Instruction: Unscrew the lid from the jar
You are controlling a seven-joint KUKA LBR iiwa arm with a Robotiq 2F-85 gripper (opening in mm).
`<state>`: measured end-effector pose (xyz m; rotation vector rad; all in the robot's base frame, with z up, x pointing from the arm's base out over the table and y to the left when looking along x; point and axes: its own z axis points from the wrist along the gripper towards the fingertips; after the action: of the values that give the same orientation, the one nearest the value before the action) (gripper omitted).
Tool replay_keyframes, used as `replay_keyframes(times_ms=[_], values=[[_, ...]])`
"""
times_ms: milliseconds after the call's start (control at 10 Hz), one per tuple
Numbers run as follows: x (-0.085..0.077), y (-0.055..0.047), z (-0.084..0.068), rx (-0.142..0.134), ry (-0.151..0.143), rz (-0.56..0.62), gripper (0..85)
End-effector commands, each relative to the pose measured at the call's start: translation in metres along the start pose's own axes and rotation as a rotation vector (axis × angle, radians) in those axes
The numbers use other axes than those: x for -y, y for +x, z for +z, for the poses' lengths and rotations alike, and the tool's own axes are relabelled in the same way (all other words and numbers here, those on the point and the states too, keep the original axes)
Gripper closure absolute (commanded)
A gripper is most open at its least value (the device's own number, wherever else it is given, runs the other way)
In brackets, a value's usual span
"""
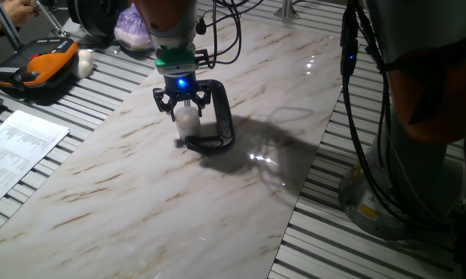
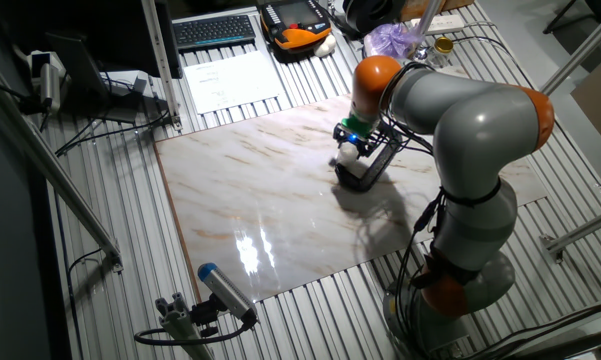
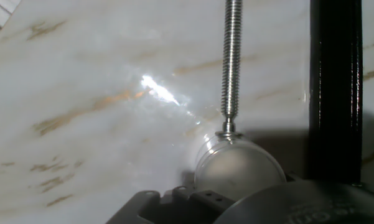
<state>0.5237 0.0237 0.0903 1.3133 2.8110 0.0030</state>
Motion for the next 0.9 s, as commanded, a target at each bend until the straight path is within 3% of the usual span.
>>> replay_keyframes(times_ms=[0, 800], values=[[-0.0001, 0.0000, -0.0002, 0.003, 0.002, -0.019, 68.0], [-0.0005, 0.0002, -0.0006, 0.009, -0.002, -0.205, 68.0]])
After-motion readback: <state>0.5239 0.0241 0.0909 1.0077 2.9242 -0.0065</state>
